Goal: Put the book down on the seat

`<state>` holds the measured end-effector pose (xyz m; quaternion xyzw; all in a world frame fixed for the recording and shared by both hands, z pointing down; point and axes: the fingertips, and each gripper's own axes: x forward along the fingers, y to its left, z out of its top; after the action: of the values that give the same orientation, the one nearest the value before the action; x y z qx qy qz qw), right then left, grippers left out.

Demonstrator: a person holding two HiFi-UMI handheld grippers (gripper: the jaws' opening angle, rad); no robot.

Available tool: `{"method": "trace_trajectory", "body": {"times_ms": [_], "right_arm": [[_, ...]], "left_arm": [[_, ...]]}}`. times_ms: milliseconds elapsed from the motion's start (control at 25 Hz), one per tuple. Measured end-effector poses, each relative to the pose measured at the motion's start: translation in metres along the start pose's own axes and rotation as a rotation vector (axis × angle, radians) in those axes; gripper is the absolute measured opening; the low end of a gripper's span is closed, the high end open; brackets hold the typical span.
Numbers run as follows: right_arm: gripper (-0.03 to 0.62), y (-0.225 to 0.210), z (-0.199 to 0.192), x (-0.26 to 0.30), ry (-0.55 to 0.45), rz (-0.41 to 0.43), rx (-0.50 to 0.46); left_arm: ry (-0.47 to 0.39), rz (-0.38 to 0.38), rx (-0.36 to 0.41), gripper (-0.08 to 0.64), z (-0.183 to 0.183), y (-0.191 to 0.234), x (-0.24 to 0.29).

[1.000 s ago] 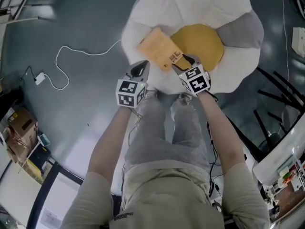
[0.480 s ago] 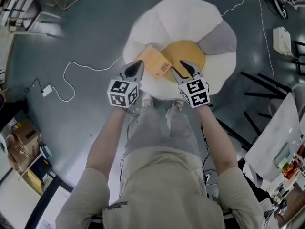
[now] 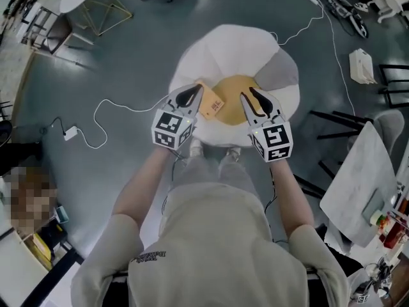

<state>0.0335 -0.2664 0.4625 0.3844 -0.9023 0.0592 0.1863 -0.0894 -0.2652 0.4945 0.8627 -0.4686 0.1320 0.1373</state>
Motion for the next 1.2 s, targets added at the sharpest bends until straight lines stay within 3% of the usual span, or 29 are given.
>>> {"method": "trace_trajectory", "body": {"times_ms": [120, 280, 520, 760, 960, 1080, 1200], "right_arm": [[0.100, -0.008, 0.047, -0.038, -0.082, -0.049, -0.005], [0.077, -0.018, 0.105, -0.084, -0.204, -0.090, 0.013], [0.052, -0.017, 0.161, -0.143, -0.307, -0.157, -0.062], [0.034, -0.008, 0.184, -0.180, -0.376, -0.156, -0.050], [0.021, 0.004, 0.184, -0.190, -0.368, -0.182, -0.162], [0.017, 0.004, 0.179, -0.194, -0.370, -0.159, -0.150], [0.012, 0.003, 0.178, -0.198, -0.384, -0.145, -0.126]], "left_arm": [[-0.056, -0.014, 0.053, 0.010, 0.037, -0.015, -0.017], [-0.127, -0.021, 0.055, 0.011, 0.084, -0.027, -0.043], [-0.238, -0.003, 0.086, 0.011, 0.148, -0.045, -0.082], [-0.344, 0.005, 0.156, 0.009, 0.196, -0.067, -0.114], [-0.375, -0.019, 0.129, 0.011, 0.203, -0.084, -0.130], [-0.374, -0.024, 0.124, 0.010, 0.203, -0.098, -0.129], [-0.374, -0.017, 0.182, 0.010, 0.205, -0.110, -0.125]]}}
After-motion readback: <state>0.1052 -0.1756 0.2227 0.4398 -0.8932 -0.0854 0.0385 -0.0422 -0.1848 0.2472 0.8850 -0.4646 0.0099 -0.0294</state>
